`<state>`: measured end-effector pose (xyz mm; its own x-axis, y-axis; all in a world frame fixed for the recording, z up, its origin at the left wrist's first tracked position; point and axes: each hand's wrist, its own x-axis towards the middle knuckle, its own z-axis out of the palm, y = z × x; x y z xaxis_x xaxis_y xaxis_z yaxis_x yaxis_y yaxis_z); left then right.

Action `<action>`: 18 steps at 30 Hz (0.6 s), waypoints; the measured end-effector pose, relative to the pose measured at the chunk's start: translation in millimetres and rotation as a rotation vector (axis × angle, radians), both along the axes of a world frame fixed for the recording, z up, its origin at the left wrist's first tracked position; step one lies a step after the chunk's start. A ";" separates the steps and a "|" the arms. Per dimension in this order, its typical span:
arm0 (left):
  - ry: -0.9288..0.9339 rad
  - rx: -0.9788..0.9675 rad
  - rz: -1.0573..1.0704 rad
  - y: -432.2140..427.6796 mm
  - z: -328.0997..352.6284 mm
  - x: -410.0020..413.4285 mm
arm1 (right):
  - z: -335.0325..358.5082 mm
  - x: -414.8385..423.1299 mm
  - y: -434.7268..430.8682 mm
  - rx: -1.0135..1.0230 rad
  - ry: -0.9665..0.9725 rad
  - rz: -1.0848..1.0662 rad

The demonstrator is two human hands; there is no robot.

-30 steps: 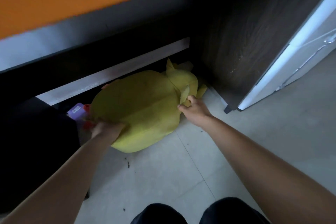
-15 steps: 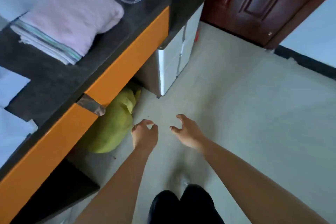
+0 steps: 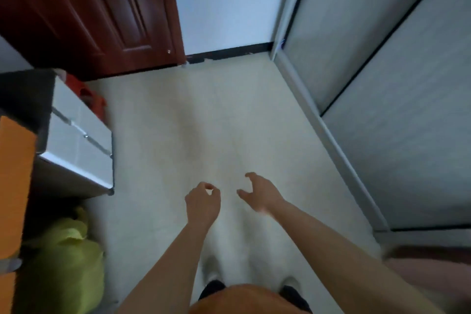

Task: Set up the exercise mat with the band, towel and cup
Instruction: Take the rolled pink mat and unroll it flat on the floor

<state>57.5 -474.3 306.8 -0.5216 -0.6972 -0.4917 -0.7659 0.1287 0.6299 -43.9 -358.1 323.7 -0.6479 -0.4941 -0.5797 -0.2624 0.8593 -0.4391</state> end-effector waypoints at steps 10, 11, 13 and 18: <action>-0.014 -0.106 -0.552 260.7 26.3 -113.2 | 20.5 -38.4 324.8 0.005 0.021 -0.460; -0.005 -0.113 -0.590 294.4 28.8 -123.1 | 20.7 -41.4 362.8 0.020 0.028 -0.490; 0.022 -0.132 -0.681 366.3 31.8 -143.8 | 22.4 -46.7 438.7 0.054 0.037 -0.566; 0.060 -0.059 -0.917 521.3 35.1 -181.6 | 27.6 -55.6 590.0 0.114 0.012 -0.812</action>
<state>-124.1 46.9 342.0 -0.9061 -0.0213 -0.4225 -0.3143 0.7023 0.6387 -99.6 231.9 351.3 -0.7850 0.1932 -0.5885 0.4567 0.8224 -0.3392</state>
